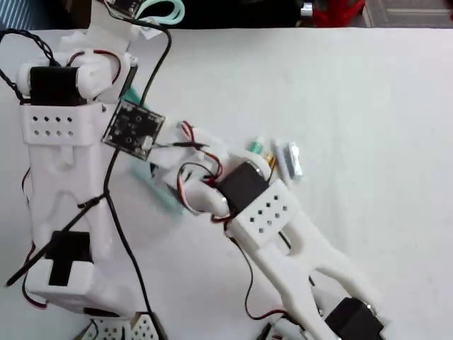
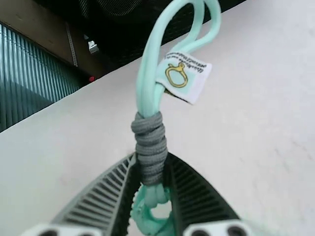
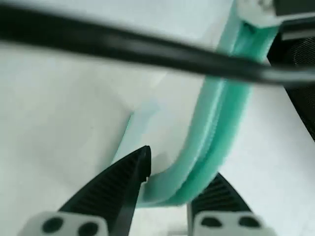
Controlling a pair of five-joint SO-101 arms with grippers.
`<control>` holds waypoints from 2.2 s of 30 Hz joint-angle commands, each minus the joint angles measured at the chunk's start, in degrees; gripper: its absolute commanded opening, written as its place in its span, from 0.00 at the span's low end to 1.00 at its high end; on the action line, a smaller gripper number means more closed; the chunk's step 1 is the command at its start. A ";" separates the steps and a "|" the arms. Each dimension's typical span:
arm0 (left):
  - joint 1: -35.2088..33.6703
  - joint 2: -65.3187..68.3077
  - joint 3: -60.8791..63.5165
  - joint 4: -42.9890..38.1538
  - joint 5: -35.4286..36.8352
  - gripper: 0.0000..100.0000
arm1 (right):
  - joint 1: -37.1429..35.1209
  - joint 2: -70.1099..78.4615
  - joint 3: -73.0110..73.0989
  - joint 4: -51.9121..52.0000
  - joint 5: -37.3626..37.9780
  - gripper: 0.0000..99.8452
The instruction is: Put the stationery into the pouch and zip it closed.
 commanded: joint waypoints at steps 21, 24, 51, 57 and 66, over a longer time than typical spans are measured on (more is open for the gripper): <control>5.49 -11.38 -3.52 9.32 6.51 0.02 | 14.02 -11.38 29.71 -33.45 -29.10 0.02; 9.36 -13.23 -3.69 10.90 8.88 0.02 | 13.05 -11.30 30.68 -33.54 -29.54 0.02; 18.77 -18.77 1.14 14.33 17.49 0.02 | 13.41 -11.82 30.95 -39.96 -37.27 0.02; 15.52 -18.77 2.73 11.43 17.14 0.02 | 15.78 -16.57 28.57 -36.00 -37.01 0.02; 13.93 -18.77 2.29 9.32 17.14 0.05 | 20.88 -32.22 28.84 -22.55 -34.29 0.02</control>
